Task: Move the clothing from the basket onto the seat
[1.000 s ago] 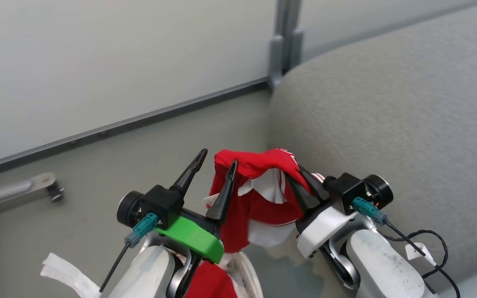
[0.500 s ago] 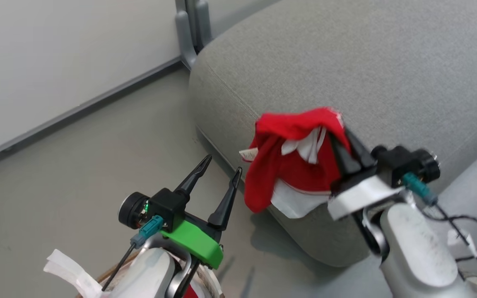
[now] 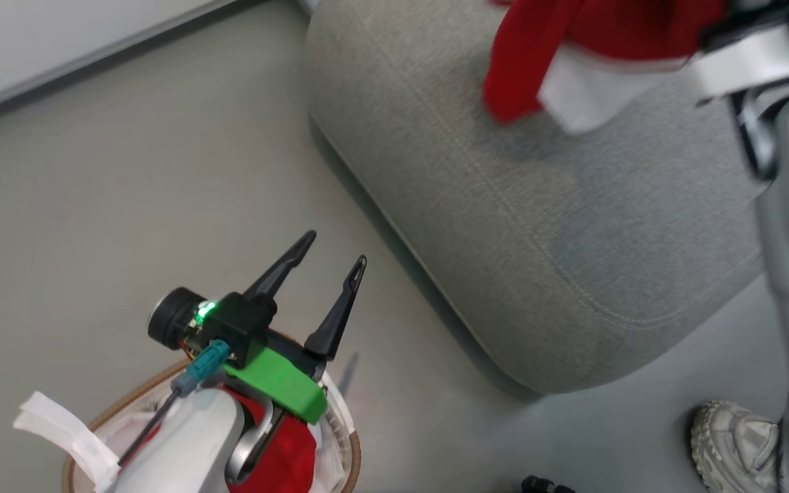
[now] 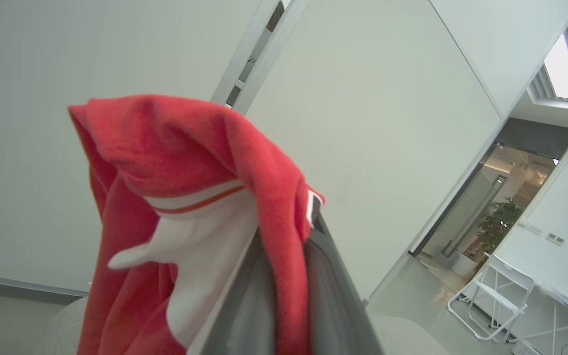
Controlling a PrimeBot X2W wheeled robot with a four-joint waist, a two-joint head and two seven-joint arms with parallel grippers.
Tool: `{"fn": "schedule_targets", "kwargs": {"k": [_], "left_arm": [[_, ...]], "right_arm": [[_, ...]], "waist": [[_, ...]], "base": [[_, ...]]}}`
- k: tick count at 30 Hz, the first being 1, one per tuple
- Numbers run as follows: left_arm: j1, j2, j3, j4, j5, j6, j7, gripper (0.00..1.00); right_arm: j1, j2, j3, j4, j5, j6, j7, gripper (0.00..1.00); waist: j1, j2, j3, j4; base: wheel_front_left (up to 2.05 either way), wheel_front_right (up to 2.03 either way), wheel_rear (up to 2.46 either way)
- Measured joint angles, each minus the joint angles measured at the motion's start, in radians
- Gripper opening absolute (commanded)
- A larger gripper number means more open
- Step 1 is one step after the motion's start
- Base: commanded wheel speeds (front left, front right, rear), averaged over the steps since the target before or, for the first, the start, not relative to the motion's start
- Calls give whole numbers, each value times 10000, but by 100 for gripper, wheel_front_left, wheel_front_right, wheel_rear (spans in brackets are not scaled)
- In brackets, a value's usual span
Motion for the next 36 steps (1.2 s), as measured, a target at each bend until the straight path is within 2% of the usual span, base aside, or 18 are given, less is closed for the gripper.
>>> {"fn": "schedule_targets", "kwargs": {"k": [5, 11, 14, 21, 22, 23, 24, 28, 32, 36], "left_arm": [[-514, 343, -128, -305, -207, 0, 0, 100], [-820, 696, -324, -405, -380, 0, 0, 100], [-885, 779, -359, -414, -466, 0, 0, 100], [-856, 907, -236, -247, -677, 0, 0, 100], [-840, 909, -201, -190, -725, 0, 0, 100], [-803, 913, -174, -150, -734, 0, 0, 100], [-736, 911, -151, -77, -736, 0, -2, 100], [-584, 882, 6, 203, -723, 0, 0, 100], [-357, 556, 383, 500, -706, 0, -2, 100], [41, 259, 777, 853, -606, 0, 0, 100]], "right_arm": [[-1640, -639, -809, 644, -1129, 0, 387, 0], [-1918, -671, -2351, 953, -2368, 4, 1509, 0], [-1630, -556, -3563, 1032, -2888, 0, 1722, 0], [-405, 422, -6477, 1358, -4015, 2, 1801, 0], [-173, 579, -6794, 1448, -4151, 2, 1676, 9], [-32, 681, -6989, 1572, -4249, 2, 1572, 44], [90, 805, -7171, 1720, -4291, 2, 1373, 100], [501, 1005, -7419, 2320, -4477, 2, 566, 100], [1123, 1141, -7346, 2815, -4293, 2, 109, 100], [1741, 1221, -6696, 2838, -3735, 2, 6, 100]], "waist": [[0, 0, 769, 549], [1, 0, 1516, 1364], [1, 0, 1831, 1792], [0, 0, 2423, 2654], [0, 0, 2474, 2755], [1, 0, 2499, 2824], [0, 0, 2509, 2893], [0, 0, 2321, 2981], [0, 0, 1894, 2982], [-1, 0, 1299, 2921]], "base": [[0, 0, 0], [0, 0, 0], [0, 0, 0], [0, 0, 0], [0, 0, 0], [0, 0, 0], [0, 0, 0], [0, 0, 0], [0, 0, 0], [0, 0, 0]]}}
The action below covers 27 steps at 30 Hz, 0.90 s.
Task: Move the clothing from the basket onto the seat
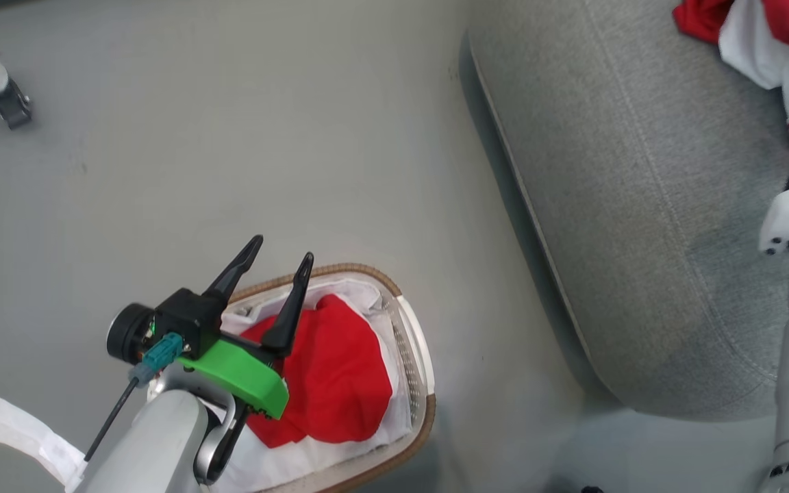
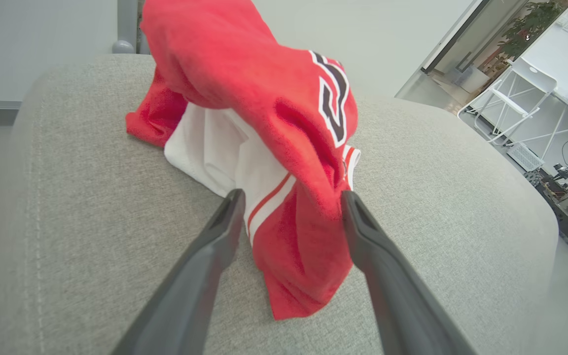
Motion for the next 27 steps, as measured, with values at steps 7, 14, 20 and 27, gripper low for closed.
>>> {"fn": "schedule_targets", "kwargs": {"k": [7, 14, 20, 27], "left_arm": [[854, -606, 1285, 625, 366, 0, 0, 100], [1636, -1139, 2855, 1137, 871, 0, 0, 100], [2100, -1400, 3923, 1264, 1383, 0, -2, 100], [2824, -1772, 4941, 1329, 1827, 0, -2, 100]], "right_arm": [[1617, 113, 2569, -869, 1611, 0, -6, 100], [2561, 130, 4337, -1396, 3361, -2, -8, 100], [3170, 150, 5509, -1480, 4274, -2, -8, 100], [3885, 153, 6334, -1248, 5258, -2, -8, 100]], "waist": [[-1, 0, -1166, 32], [-1, 0, -2228, 386], [-1, 0, -2849, 1020], [-1, 0, -3633, 1620]], "base": [[0, 0, 0], [0, 0, 0], [0, 0, 0], [0, 0, 0]]}}
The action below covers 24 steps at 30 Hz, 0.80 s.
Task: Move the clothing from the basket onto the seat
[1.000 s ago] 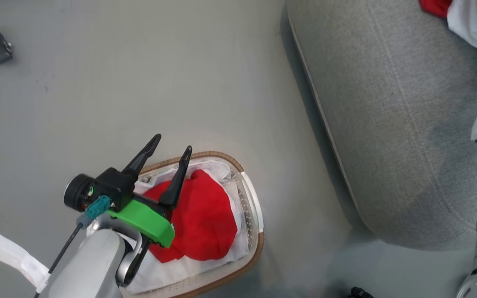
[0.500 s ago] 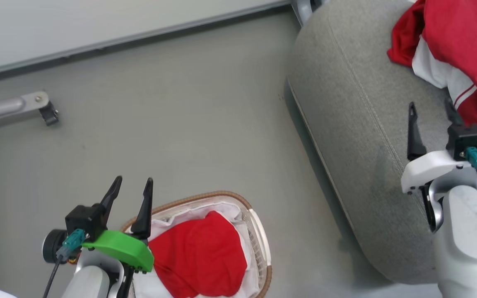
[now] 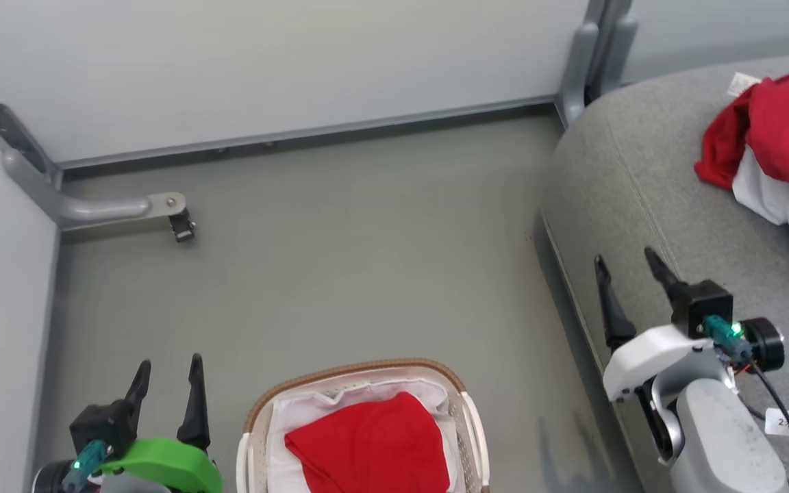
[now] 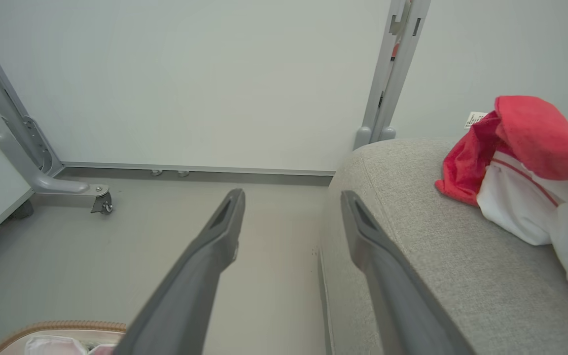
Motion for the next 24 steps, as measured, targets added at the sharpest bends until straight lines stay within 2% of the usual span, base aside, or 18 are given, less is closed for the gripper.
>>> {"fn": "schedule_targets", "kwargs": {"k": [9, 13, 19, 24], "left_arm": [[847, -387, 953, -767, 734, 0, 2, 100], [1189, -510, 1081, -945, 872, 0, 0, 100], [1304, -598, 961, -1009, 886, 0, 0, 100], [1285, -617, 328, -686, 775, 0, 2, 100]], "right_arm": [[931, -2, 504, -148, 648, 2, 0, 100], [1262, -8, 545, -326, 813, 0, 0, 100], [1413, 0, 546, -401, 828, 0, 0, 100], [1332, 0, 610, -462, 779, 0, 0, 100]], "waist": [[0, 0, -811, 556], [0, 0, -1066, 689], [0, 0, -1181, 758], [0, 0, -977, 665]], "base": [[0, 0, 0], [0, 0, 0], [0, 0, 0], [0, 0, 0]]}}
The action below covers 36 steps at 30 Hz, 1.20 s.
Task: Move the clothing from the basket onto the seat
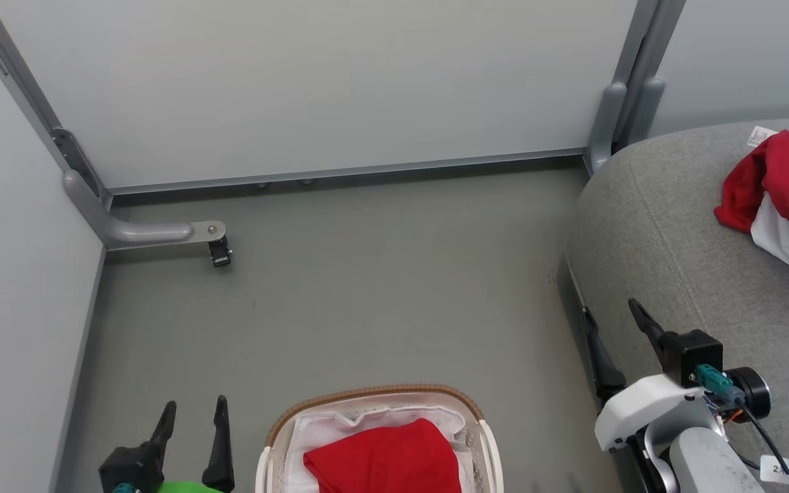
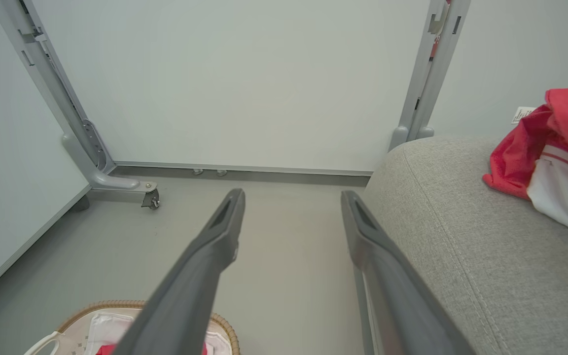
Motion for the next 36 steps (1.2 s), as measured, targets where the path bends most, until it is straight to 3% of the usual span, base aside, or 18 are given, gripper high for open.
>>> {"fn": "schedule_targets", "kwargs": {"k": [5, 8, 20, 36], "left_arm": [[-534, 21, -594, 326, -433, 0, -2, 100], [-976, 88, -1484, 713, -817, -2, -2, 100], [-3363, 826, -4138, 2297, -2546, -2, -2, 100], [-5715, 1246, -7273, 4610, -4491, -2, 0, 100]], "right_arm": [[-471, 2, 130, -236, -130, 0, 0, 100], [-853, -4, 121, -374, -305, 0, 0, 100], [-2186, -6, 217, -1145, -520, 0, 0, 100], [-2989, -8, 242, -1975, -420, 0, 0, 100]], "waist": [[0, 0, 478, -141], [0, 0, 927, -244], [0, 0, 3353, -774], [2, 0, 6278, -1305]], "base": [[0, 0, 0], [0, 0, 0], [0, 0, 0], [0, 0, 0]]}}
